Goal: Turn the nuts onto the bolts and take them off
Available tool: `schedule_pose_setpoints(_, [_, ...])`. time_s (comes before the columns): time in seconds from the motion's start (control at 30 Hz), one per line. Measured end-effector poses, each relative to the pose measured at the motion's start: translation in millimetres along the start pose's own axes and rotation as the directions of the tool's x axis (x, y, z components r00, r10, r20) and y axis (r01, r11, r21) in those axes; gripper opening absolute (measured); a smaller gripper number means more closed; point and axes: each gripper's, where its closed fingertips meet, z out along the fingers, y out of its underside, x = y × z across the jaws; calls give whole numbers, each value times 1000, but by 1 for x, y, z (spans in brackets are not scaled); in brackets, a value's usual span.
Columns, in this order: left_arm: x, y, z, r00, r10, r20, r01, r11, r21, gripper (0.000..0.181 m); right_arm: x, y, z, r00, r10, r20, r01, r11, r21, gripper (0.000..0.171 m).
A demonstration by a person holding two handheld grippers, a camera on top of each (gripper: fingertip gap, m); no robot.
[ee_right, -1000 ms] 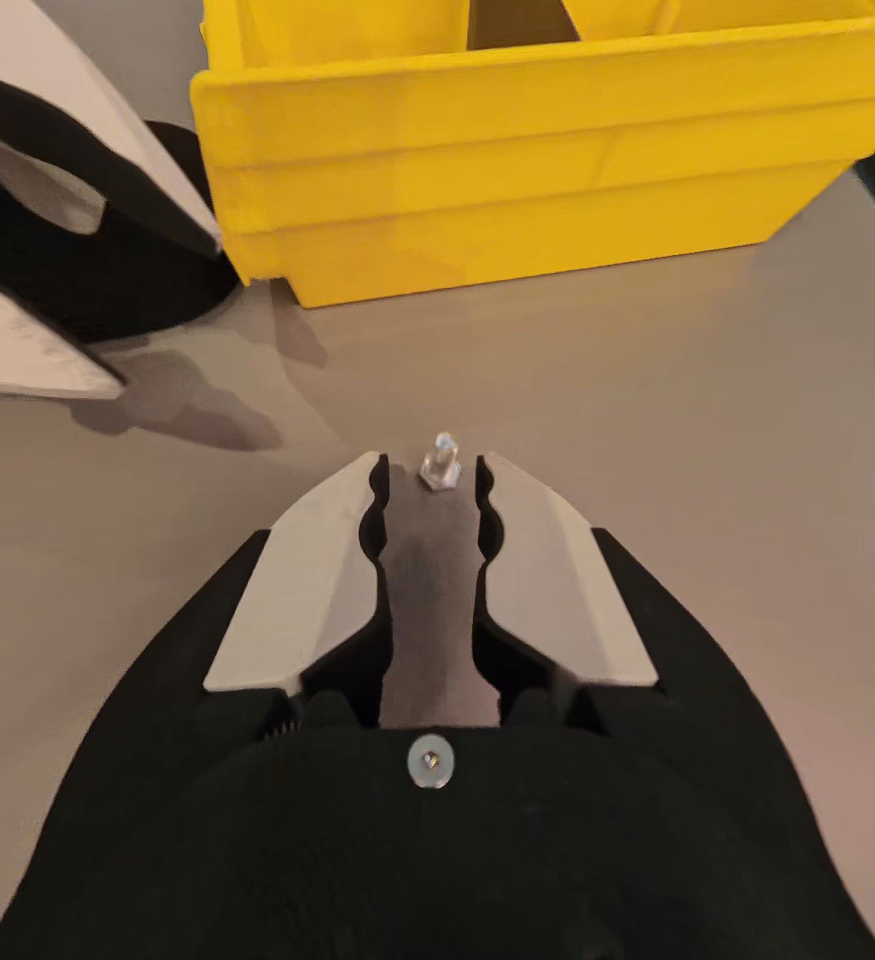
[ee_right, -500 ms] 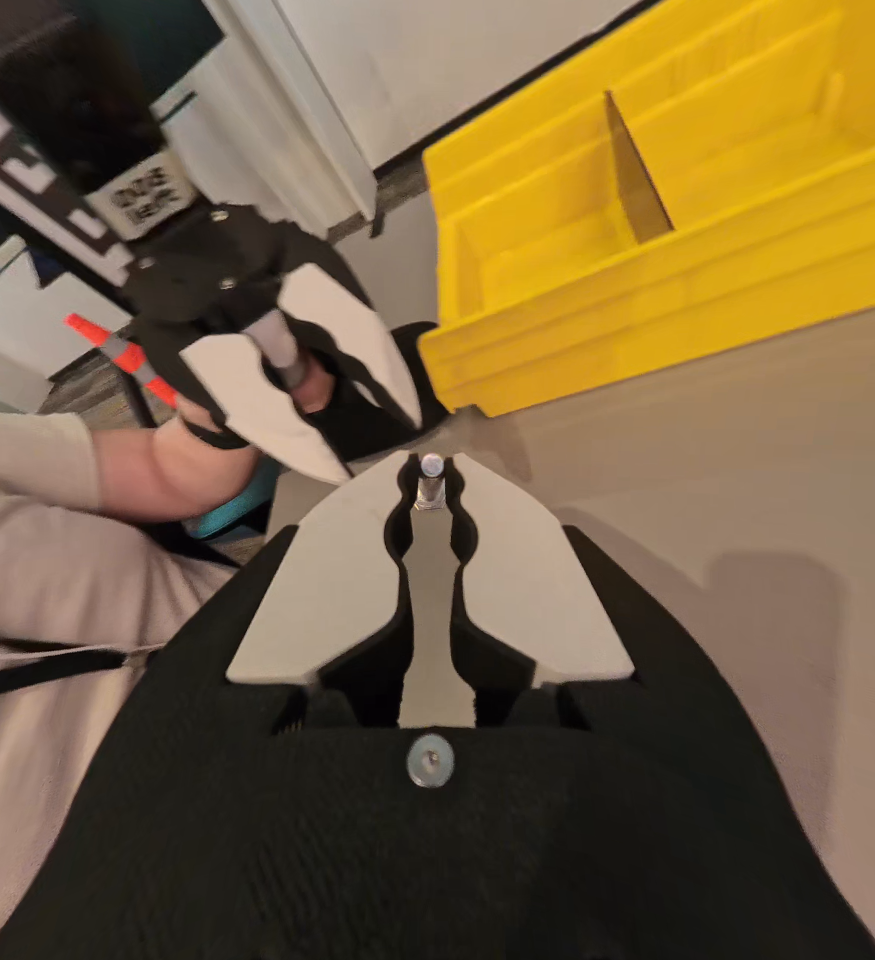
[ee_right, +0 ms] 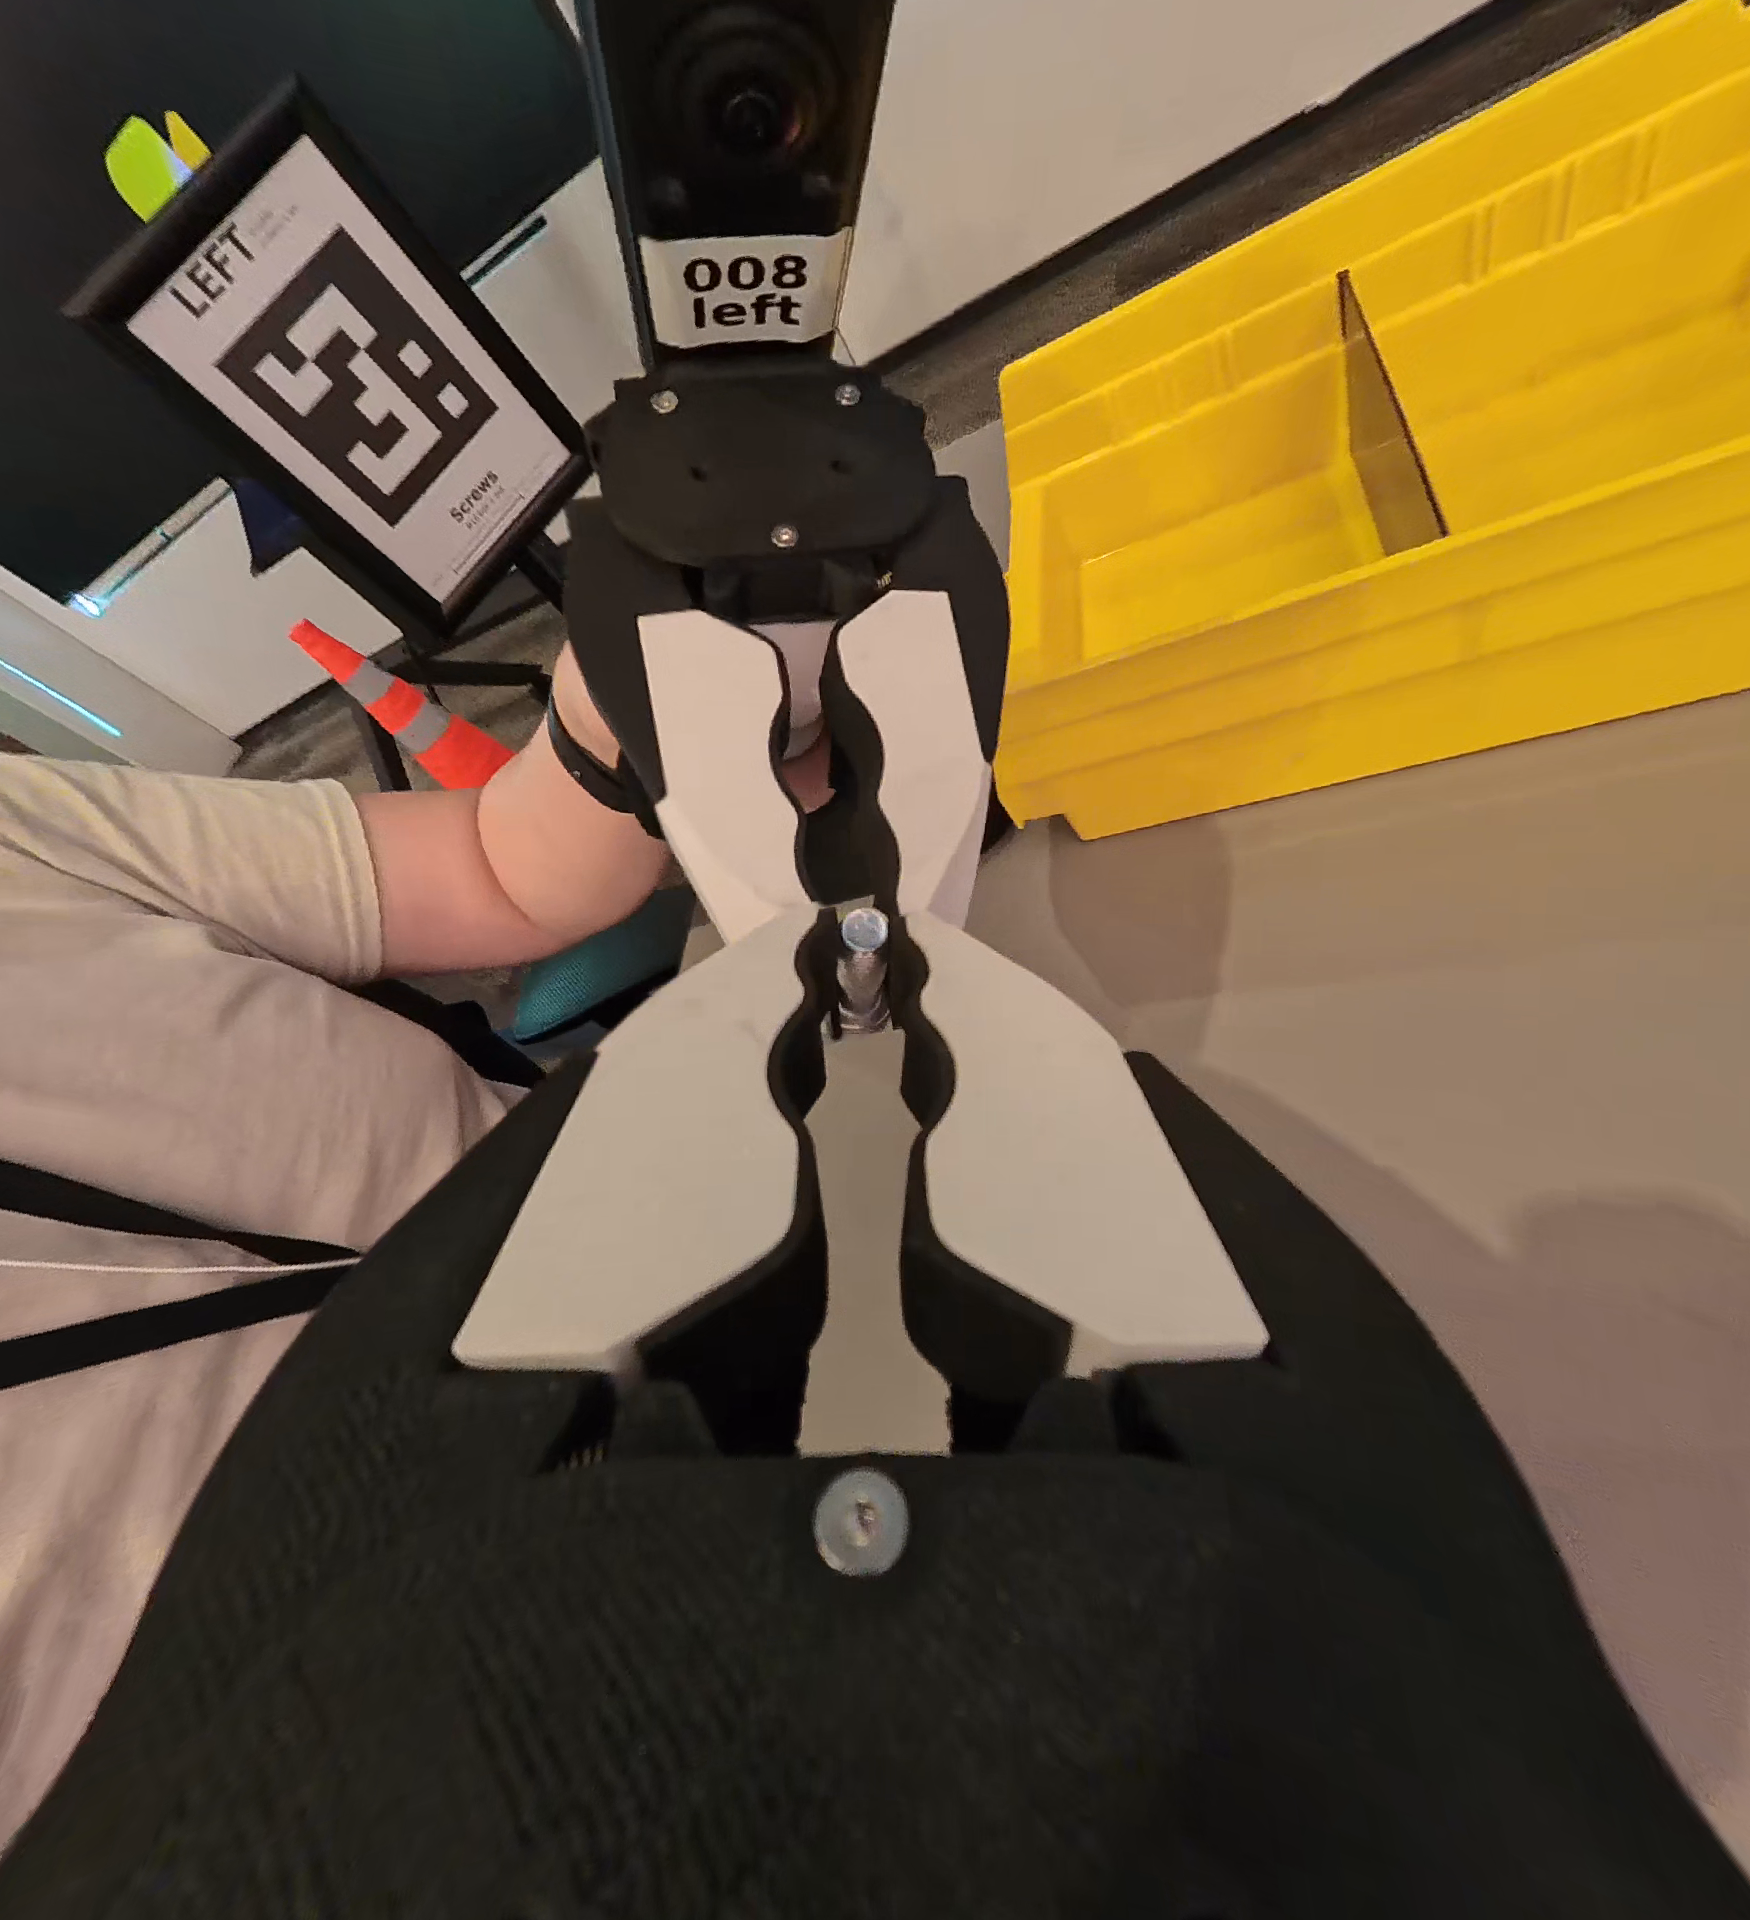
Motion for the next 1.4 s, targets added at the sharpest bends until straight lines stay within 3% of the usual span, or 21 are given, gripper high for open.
schedule_pose_setpoints(0.23, [3, -11, 3, 995, -59, -79, 61, 998, 14, 13, 0, -11, -12, 1000, 6, -6, -6, 998, 70, 10])
schedule_pose_setpoints(0.43, [0, -19, 9, 997, -8, -74, 9, 1000, 10, 10, 5, -15, -21, 998, -18, -53, 23, 995, 96, 10])
schedule_pose_setpoints(0.57, [5, -27, 9, 991, -8, -130, 6, 1000, -12, 10, 2, -26, -34, 989, -109, -102, 124, 980, 158, 14])
schedule_pose_setpoints(0.63, [6, -33, 4, 986, -21, -165, 19, 1000, -13, 10, -2, -40, -55, 963, -177, -204, 220, 953, 210, 33])
schedule_pose_setpoints(0.67, [5, -39, -1, 985, -11, -171, 12, 1000, 5, 10, -6, -42, -66, 934, -241, -265, 297, 934, 200, 33])
schedule_pose_setpoints(0.73, [7, -54, -17, 984, 24, -177, -15, 998, 53, 10, -15, -31, -83, 833, -408, -374, 466, 882, 76, 40])
schedule_pose_setpoints(0.8, [12, -73, -39, 981, 81, -175, -61, 991, 118, 9, -12, -11, -85, 736, -517, -438, 534, 840, -95, 47])
schedule_pose_setpoints(0.9, [28, -101, -74, 966, 182, -185, -142, 968, 209, 9, 12, 51, -68, 683, -653, -327, 477, 738, -477, 43])
schedule_pose_setpoints(1.0, [34, -116, -99, 957, 250, -148, -206, 943, 261, 9, 49, 118, -71, 698, -689, -196, 283, 516, -808, 32])
schedule_pose_setpoints(1.13, [50, -139, -123, 935, 319, -152, -259, 912, 318, 10, 71, 165, -71, 794, -593, -135, 153, 410, -899, 25])
schedule_pose_setpoints(1.23, [48, -132, -126, 921, 378, -92, -338, 894, 293, 9, 86, 178, -81, 755, -655, -37, 179, 260, -949, 25])
schedule_pose_setpoints(1.4, [33, -123, -121, 930, 360, -78, -328, 906, 267, 9, 91, 183, -70, 783, -621, -26, 194, 284, -939, 29])
